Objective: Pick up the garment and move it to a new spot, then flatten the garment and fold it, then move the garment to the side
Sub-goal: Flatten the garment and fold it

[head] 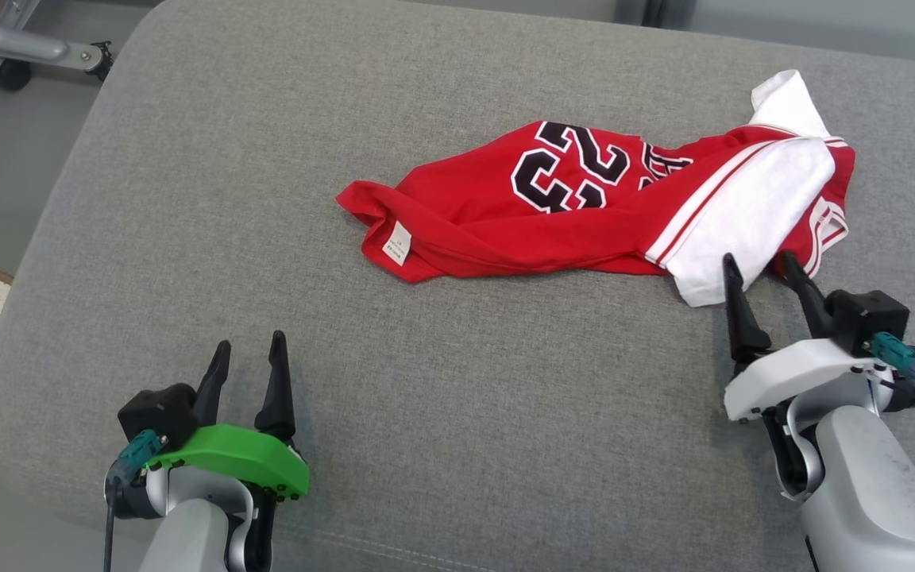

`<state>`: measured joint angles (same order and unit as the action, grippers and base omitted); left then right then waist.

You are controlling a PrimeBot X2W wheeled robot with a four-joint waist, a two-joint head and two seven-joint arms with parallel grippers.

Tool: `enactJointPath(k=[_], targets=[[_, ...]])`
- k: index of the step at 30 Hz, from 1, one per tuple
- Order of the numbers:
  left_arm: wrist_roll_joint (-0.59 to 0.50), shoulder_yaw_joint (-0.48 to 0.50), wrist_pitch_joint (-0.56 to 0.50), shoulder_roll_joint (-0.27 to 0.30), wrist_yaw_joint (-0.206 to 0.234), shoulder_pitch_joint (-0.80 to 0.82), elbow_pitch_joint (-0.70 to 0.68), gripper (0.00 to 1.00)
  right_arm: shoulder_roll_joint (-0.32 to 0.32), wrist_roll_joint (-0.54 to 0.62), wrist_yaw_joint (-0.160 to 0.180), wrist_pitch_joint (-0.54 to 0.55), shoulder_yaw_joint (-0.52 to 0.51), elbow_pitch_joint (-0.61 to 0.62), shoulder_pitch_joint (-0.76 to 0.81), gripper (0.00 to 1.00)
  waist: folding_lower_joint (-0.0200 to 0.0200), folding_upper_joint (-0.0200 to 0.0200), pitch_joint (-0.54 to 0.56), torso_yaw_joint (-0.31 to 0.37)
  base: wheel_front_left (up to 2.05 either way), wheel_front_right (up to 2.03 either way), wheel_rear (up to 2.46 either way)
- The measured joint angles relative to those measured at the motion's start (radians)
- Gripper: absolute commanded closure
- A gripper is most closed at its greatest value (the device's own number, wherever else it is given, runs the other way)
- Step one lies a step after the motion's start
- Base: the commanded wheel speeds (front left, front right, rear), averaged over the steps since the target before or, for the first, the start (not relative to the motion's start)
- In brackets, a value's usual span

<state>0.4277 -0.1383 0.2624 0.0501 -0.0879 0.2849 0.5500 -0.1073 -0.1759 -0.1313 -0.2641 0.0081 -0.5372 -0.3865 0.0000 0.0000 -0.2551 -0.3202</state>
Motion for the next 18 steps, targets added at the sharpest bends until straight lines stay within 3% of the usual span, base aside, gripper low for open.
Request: enactJointPath(k=[8,18], targets=[[0.001,-0.001,0.0,0.0,-0.006,-0.023,0.002,0.0,-0.027,0.006,0.0,0.0,-0.068,0.079,0.024,0.0,0.0,0.0,0.031,0.03,0.0,0.0,0.0],[0.021,-0.059,0.0,-0.001,-0.004,0.015,0.0,0.0,-0.097,0.044,0.0,0.0,-0.053,-0.114,-0.171,0.0,0.0,0.0,-0.006,0.011,0.0,0.0,0.0]])
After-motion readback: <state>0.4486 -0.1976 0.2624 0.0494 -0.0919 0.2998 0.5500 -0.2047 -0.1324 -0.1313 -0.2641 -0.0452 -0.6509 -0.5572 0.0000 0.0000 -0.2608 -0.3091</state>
